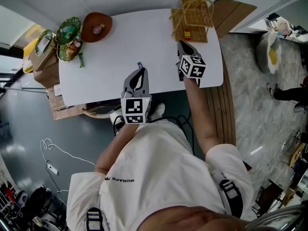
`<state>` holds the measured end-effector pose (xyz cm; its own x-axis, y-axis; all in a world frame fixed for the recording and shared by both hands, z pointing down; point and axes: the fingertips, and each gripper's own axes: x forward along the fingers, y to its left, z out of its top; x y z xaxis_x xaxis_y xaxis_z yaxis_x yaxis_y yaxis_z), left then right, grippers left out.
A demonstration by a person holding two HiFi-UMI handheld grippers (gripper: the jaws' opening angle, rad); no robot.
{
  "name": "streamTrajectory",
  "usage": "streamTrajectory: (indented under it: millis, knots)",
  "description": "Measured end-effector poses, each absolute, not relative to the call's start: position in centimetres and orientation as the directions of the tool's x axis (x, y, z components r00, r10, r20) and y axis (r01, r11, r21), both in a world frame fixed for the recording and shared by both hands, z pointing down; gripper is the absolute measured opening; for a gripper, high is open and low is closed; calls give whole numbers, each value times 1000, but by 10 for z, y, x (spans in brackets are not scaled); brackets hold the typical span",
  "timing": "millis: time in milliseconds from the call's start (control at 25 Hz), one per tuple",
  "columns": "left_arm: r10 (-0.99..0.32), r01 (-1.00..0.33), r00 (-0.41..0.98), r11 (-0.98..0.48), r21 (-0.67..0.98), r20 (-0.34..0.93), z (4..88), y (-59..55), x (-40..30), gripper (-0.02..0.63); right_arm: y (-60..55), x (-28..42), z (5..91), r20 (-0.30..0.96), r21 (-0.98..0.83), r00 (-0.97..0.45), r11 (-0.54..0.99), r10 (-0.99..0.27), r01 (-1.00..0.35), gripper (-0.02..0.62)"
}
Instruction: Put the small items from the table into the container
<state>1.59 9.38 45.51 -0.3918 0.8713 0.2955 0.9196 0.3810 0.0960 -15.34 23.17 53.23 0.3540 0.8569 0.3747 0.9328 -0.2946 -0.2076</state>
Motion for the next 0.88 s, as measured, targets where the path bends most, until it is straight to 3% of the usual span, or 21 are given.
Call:
streamTrajectory:
  millis: [880]
  knots:
    - [889, 926, -377, 368, 87, 259, 439, 95, 28, 5, 171, -94, 462, 249, -142, 407, -383, 879, 913, 14]
